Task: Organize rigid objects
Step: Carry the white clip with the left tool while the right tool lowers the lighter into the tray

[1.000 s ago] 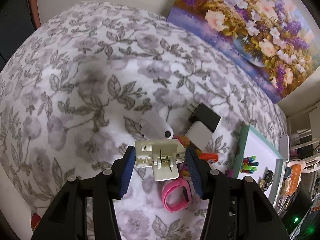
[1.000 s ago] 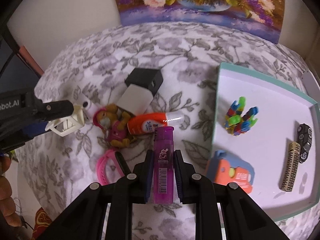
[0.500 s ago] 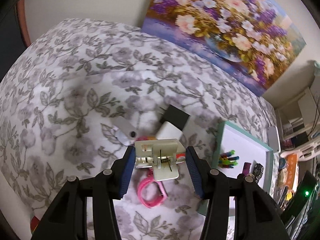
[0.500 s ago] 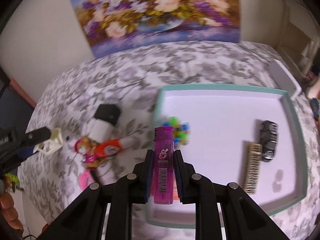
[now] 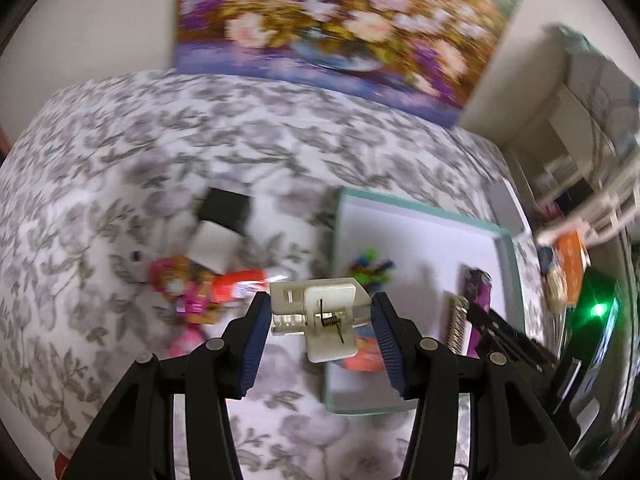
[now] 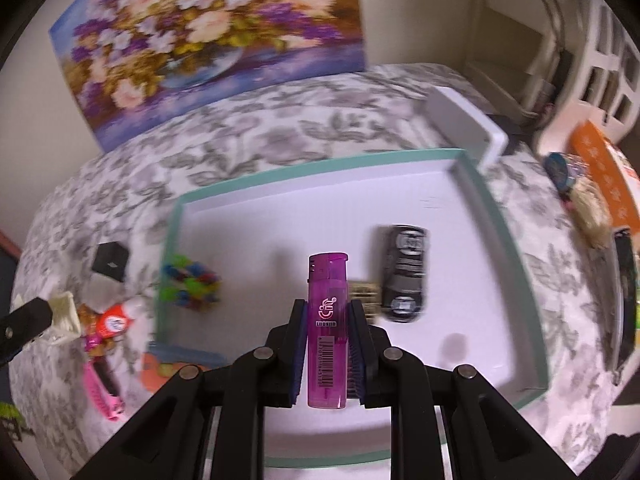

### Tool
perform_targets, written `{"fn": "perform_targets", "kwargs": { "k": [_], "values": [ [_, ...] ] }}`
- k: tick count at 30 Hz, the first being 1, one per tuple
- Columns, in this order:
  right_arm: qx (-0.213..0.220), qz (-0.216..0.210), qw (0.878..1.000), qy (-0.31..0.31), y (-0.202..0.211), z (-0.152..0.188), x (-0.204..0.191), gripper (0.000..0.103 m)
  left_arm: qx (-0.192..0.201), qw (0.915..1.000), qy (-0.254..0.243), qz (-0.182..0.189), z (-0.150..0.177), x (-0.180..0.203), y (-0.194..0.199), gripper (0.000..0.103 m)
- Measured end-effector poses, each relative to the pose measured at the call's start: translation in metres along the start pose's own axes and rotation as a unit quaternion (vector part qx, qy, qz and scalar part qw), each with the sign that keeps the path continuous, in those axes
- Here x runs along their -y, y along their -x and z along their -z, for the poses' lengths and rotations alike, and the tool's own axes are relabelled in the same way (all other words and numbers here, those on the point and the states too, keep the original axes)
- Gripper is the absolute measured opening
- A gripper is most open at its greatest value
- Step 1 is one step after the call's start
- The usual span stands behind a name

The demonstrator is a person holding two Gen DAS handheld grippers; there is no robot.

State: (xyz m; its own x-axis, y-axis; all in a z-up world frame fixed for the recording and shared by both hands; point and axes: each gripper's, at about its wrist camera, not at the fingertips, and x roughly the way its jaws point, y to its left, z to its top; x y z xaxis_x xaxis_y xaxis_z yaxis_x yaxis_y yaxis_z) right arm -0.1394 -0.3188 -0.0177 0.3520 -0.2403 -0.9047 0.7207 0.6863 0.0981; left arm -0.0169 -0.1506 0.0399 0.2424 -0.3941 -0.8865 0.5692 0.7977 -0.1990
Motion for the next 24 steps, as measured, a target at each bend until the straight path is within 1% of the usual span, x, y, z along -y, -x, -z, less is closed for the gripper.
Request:
{"fn": "perform_targets", "kwargs": {
  "k": [2,6,11,13,17,24],
  "values": [
    [0.001,0.01,1.0,-0.005,0.0,0.0,0.01,0.021,-0.007,0.9998,-0.017,0.004,0.004,0.015,-0.006,0.053],
    [0.0,0.023,0.999,-0.037,0.0,0.0,0.037,0.021,-0.023,0.9986,-0.047,0.009,0.015,0.041,-0.021,0.053],
    [-0.005,0.057,0.996,-0.074,-0.001,0.003,0.068,0.021,-0.038,0.9965,-0.074,0.007,0.025,0.062,-0.039,0.053],
    [-0.009,0.062,0.995,-0.082,-0.003,0.005,0.077,0.021,-0.038,0.9959,-0.082,0.006,0.028,0.067,-0.043,0.053],
    [-0.016,0.069,0.993,-0.09,-0.007,0.008,0.089,0.021,-0.034,0.9949,-0.095,0.002,0.031,0.075,-0.051,0.053],
    [-0.027,0.068,0.994,-0.084,-0.015,0.012,0.09,0.021,-0.039,0.9946,-0.096,0.006,0.033,0.08,-0.061,0.053]
  ]
}}
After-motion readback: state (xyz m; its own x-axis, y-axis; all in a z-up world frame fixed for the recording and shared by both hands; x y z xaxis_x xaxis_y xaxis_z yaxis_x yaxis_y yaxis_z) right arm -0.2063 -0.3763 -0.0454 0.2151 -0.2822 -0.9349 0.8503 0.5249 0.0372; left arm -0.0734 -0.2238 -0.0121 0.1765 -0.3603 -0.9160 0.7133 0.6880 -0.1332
